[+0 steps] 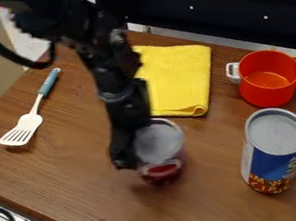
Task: Moved the purple and gray tin to the middle of the table
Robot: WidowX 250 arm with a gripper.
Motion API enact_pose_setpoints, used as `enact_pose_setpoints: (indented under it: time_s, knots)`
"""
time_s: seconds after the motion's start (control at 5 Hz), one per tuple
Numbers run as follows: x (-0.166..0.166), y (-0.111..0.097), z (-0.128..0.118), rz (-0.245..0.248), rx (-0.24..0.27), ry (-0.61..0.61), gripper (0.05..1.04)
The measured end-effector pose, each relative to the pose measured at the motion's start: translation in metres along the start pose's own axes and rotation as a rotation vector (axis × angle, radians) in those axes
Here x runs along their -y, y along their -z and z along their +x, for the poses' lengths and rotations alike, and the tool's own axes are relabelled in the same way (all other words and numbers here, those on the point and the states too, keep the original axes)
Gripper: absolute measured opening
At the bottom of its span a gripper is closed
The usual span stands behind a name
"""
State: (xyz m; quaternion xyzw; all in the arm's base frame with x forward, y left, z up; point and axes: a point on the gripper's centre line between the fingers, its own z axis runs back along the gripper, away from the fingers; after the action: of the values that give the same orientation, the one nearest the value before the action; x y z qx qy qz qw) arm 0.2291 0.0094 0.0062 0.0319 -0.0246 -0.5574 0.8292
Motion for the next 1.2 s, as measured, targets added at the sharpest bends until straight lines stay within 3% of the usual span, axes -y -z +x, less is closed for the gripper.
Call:
enact_pose_setpoints:
  time_s: [0.4, 0.6, 0.8, 1.0, 1.2]
  knots:
    - [0.004, 0.011, 0.028, 0.002, -0.019, -0.012, 0.999]
    - [0.001, 0.01, 0.036, 0.01, -0.003, -0.027, 0.999]
    - [0.005, 0.01, 0.038, -0.019, 0.013, -0.044, 0.999]
    - [0.003, 0.008, 0.034, -0.027, 0.03, -0.07, 0.999]
    - [-0.004, -0.002, 0.01, -0.004, 0.013, -0.124, 0.999]
